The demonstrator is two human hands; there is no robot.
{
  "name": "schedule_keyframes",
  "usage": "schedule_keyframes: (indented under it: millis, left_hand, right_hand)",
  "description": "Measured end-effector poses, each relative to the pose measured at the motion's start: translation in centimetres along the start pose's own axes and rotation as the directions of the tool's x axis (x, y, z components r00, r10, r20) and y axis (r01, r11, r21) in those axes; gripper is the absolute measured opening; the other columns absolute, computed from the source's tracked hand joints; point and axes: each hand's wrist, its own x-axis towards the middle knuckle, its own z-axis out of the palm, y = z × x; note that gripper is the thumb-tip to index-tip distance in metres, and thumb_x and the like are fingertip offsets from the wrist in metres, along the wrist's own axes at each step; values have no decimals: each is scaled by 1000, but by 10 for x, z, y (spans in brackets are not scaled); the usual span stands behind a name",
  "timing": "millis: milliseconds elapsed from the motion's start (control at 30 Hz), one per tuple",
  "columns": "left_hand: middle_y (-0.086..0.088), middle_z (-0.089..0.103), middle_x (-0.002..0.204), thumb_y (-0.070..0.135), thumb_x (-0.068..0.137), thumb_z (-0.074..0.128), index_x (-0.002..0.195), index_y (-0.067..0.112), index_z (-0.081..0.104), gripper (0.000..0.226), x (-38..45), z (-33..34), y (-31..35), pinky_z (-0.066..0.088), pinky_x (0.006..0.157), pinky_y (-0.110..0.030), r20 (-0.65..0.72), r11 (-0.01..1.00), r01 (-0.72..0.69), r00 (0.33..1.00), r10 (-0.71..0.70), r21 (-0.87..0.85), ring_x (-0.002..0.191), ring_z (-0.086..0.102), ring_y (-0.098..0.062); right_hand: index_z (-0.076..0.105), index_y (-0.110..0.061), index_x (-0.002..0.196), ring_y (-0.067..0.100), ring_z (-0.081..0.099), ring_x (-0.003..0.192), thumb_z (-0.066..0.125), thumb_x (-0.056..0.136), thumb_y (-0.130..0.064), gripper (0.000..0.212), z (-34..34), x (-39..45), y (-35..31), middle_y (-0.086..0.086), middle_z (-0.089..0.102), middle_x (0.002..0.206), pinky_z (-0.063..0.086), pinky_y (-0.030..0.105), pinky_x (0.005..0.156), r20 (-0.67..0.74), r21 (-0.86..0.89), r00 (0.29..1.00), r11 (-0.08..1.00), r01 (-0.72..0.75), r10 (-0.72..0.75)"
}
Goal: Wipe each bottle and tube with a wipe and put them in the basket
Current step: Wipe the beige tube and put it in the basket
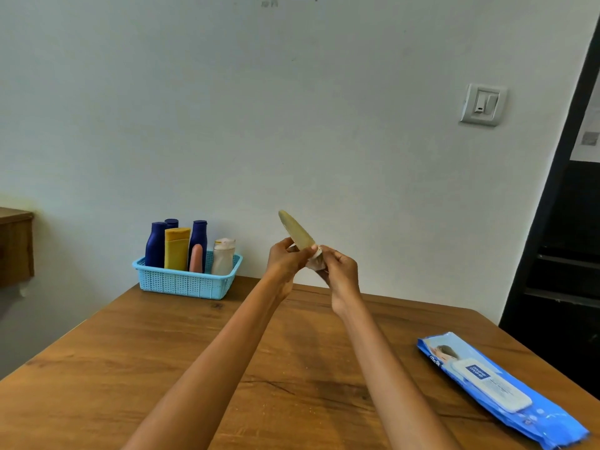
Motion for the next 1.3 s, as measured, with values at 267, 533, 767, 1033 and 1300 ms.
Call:
schedule_keyframes:
  millis: [267, 533, 767, 1033, 1300]
  left_hand:
    - [-9, 61, 112, 11, 76, 76, 127, 8, 48, 59, 2, -2, -1, 49, 61, -16, -51, 858, -228, 958, 282, 460, 89, 61, -17]
    - [-10, 66, 108, 27, 75, 77, 127, 11, 51, 60, 4, -6, 2, 50, 70, -25, -90, 811, -199, 951, 295, 550, 91, 63, -20]
    - [-10, 63, 107, 20, 80, 72, 125, 6, 52, 51, -4, 2, 1, 43, 62, -18, 33, 709, -269, 944, 327, 652, 86, 55, -14]
    - [-12, 65, 104, 0, 89, 58, 131, 10, 45, 44, -8, 0, 9, 57, 72, -24, 315, 933, -125, 949, 13, 338, 90, 65, -18]
    - [-11, 67, 105, 4, 81, 70, 119, 16, 54, 43, -8, 5, -2, 58, 76, -31, 247, 994, -69, 968, 46, 87, 93, 69, -25]
  right_hand:
    - [64, 4, 89, 21, 63, 71, 59, 88, -2, 8, 2, -5, -8, 17, 61, 80, 55, 26, 69, 166, 329, 969, 917, -227, 180]
    - [68, -2, 109, 18, 63, 97, 64, 85, -4, 24, 1, -4, -6, 9, 69, 106, 53, 23, 75, 33, 165, 999, 986, -29, 24]
    - [63, -14, 120, 4, 62, 79, 64, 88, -15, 33, 8, -2, 0, -9, 65, 91, 47, 8, 55, -39, -122, 987, 981, 151, -156]
    - [65, -5, 113, 27, 63, 105, 64, 86, -7, 27, -19, 6, -5, 12, 68, 111, 50, 38, 92, -148, 171, 989, 985, 13, 13]
    - [65, -1, 114, 26, 63, 99, 63, 88, -13, 29, -18, 6, -15, 13, 68, 109, 53, 26, 75, -27, 192, 999, 981, 38, -33]
